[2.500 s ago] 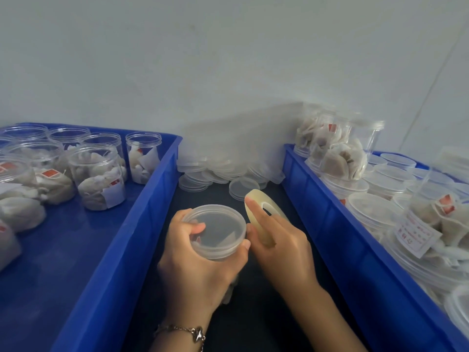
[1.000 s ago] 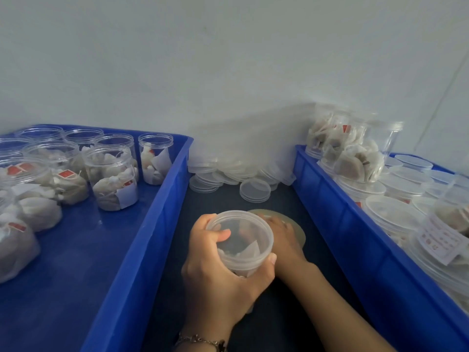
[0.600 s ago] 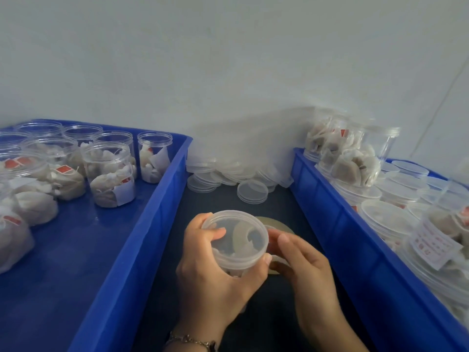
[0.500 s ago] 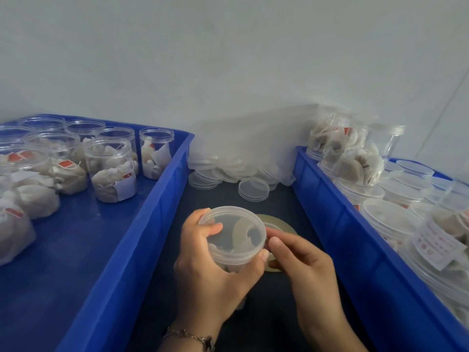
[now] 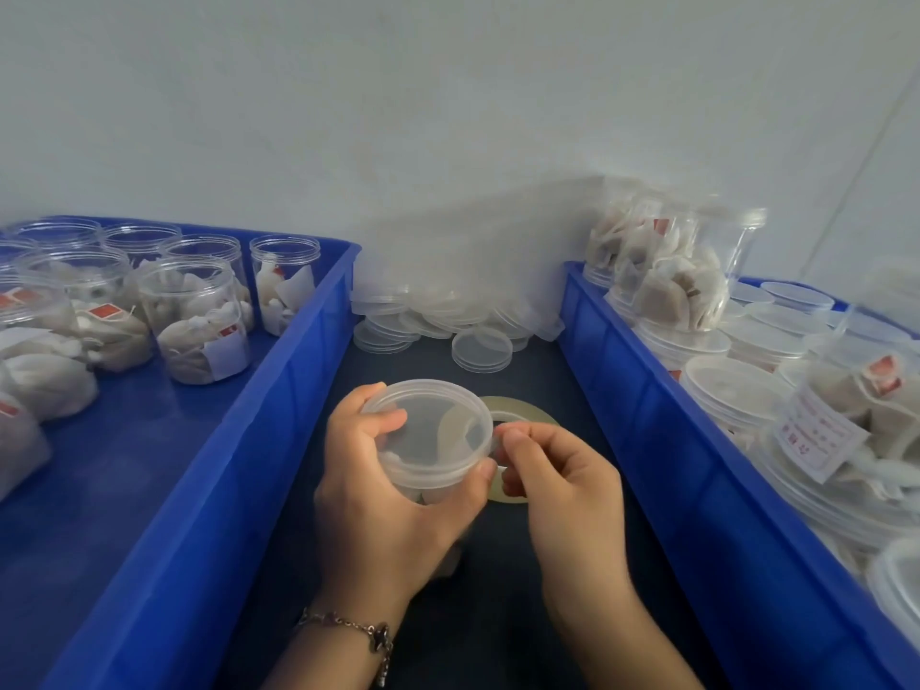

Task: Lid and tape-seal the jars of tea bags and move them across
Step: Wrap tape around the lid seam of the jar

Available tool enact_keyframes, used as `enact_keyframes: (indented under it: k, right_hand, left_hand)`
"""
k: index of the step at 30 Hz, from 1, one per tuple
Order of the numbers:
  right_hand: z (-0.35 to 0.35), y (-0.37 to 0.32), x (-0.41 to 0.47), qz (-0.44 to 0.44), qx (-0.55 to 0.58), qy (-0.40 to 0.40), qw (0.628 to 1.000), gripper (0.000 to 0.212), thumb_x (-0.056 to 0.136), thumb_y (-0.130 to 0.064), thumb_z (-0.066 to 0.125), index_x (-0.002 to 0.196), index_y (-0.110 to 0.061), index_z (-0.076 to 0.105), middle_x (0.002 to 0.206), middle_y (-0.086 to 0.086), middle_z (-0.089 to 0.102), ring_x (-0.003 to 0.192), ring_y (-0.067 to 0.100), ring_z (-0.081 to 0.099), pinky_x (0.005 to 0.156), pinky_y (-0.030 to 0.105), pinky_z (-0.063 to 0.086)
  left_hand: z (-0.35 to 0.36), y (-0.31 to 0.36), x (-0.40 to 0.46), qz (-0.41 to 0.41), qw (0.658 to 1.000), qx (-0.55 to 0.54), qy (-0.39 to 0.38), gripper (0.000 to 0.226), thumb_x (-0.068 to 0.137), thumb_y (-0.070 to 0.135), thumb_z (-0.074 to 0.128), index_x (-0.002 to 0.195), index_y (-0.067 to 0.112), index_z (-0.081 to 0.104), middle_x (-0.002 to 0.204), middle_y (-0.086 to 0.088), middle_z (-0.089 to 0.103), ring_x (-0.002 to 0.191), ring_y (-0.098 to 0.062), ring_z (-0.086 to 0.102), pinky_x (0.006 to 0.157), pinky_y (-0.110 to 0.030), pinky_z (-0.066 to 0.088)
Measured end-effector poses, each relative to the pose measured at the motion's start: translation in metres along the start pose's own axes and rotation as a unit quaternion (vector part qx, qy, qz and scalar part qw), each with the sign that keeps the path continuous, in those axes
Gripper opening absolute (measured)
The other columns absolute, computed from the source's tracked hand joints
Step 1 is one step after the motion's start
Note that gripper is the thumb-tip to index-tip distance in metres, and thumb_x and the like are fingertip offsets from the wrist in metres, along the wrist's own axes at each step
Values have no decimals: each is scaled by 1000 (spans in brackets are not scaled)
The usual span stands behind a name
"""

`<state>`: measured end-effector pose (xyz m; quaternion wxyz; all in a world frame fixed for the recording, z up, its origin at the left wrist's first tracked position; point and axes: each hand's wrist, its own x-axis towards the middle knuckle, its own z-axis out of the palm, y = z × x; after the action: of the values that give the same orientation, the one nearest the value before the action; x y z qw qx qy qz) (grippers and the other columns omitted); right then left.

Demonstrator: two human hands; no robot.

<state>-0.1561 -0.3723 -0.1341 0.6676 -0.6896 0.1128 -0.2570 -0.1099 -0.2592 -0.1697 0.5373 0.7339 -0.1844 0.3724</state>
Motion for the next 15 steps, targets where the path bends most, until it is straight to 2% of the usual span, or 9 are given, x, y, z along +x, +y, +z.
enact_keyframes:
  k: [2, 5, 9, 10, 12, 15]
  right_hand:
    - [-5, -3, 2, 50, 43, -14, 998, 21, 83, -11, 62, 67, -18, 74, 63, -8, 66, 60, 1, 59, 56, 12, 48]
    - [-13, -5, 4, 98, 101, -90, 986, 29, 81, -5, 58, 59, -17, 72, 57, -2, 58, 54, 8, 54, 55, 21, 48]
    - [-17, -7, 4, 106, 133, -156, 973, 4, 64, -19, 73, 61, -17, 72, 59, 0, 56, 55, 8, 54, 54, 20, 48]
    - [-17, -8, 5, 101, 122, -166, 973, 8, 62, -23, 79, 62, -18, 72, 60, 0, 57, 57, 8, 55, 55, 20, 49]
    - [-17, -7, 6, 98, 98, -160, 977, 19, 54, -31, 85, 65, -20, 73, 62, -2, 61, 58, 6, 57, 55, 18, 49]
    - [-16, -5, 8, 93, 86, -109, 986, 18, 54, -33, 73, 67, -20, 75, 65, -3, 66, 55, 4, 56, 54, 17, 49]
  left_hand:
    - [0, 0, 0, -10, 1000, -2, 0, 70, 57, 58, 68, 110, 21, 41, 127, 1, 46, 112, -6, 48, 85, 2, 35]
    - [0, -1, 0, -19, 1000, -8, 7, 70, 57, 59, 69, 110, 23, 41, 126, 0, 47, 113, -12, 51, 87, -1, 36]
    - [-2, -1, 1, -33, 999, -24, 25, 67, 56, 59, 69, 109, 29, 41, 126, 3, 47, 112, -16, 54, 87, -5, 40]
    - [-2, -1, 2, -34, 999, -24, 29, 66, 56, 59, 69, 109, 31, 40, 125, 3, 47, 112, -17, 54, 87, -6, 41]
    - [-2, -2, 2, -36, 999, -24, 31, 66, 56, 60, 69, 109, 31, 41, 126, 3, 47, 112, -16, 54, 87, -6, 41]
    - [0, -2, 1, -17, 1000, -16, 16, 69, 57, 59, 69, 109, 23, 43, 127, 1, 47, 114, -12, 51, 88, -2, 38]
